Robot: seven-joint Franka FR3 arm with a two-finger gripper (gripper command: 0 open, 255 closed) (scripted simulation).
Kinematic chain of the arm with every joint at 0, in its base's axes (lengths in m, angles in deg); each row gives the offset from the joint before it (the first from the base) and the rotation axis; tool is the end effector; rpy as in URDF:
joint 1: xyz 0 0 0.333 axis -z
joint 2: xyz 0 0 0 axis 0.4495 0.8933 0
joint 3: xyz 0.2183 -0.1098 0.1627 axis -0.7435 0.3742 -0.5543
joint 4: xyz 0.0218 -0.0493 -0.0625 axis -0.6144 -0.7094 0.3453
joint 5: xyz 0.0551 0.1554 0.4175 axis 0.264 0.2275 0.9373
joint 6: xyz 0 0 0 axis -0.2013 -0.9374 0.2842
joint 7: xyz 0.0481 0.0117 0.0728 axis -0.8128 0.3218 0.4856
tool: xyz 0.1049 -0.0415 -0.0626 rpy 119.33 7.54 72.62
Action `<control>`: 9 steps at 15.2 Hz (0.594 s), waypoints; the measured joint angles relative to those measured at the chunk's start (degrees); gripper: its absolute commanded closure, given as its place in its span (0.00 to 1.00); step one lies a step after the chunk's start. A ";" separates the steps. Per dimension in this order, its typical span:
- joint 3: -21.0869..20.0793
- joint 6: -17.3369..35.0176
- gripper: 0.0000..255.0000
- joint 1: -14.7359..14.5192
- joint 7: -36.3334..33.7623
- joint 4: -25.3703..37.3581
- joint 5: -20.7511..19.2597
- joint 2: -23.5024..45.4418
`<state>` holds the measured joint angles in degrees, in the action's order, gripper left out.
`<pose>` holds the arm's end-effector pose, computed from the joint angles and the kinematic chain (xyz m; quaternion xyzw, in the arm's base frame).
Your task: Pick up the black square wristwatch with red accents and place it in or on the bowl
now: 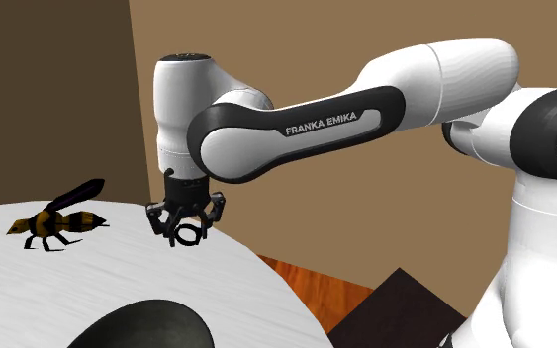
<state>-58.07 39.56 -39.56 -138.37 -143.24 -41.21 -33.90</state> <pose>0.5232 0.4710 0.3681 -0.9966 0.0820 -0.0065 0.0001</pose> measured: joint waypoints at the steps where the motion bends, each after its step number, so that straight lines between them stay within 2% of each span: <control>1: 0.00 0.00 1.00 0.00 0.00 0.01 0.00 0.01; 5: -0.03 -0.33 1.00 -0.05 0.01 0.30 0.04 -0.01; 9: -0.23 -2.88 1.00 -0.20 0.27 2.55 0.40 -0.40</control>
<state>-58.31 36.68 -39.77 -138.10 -140.69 -40.82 -34.30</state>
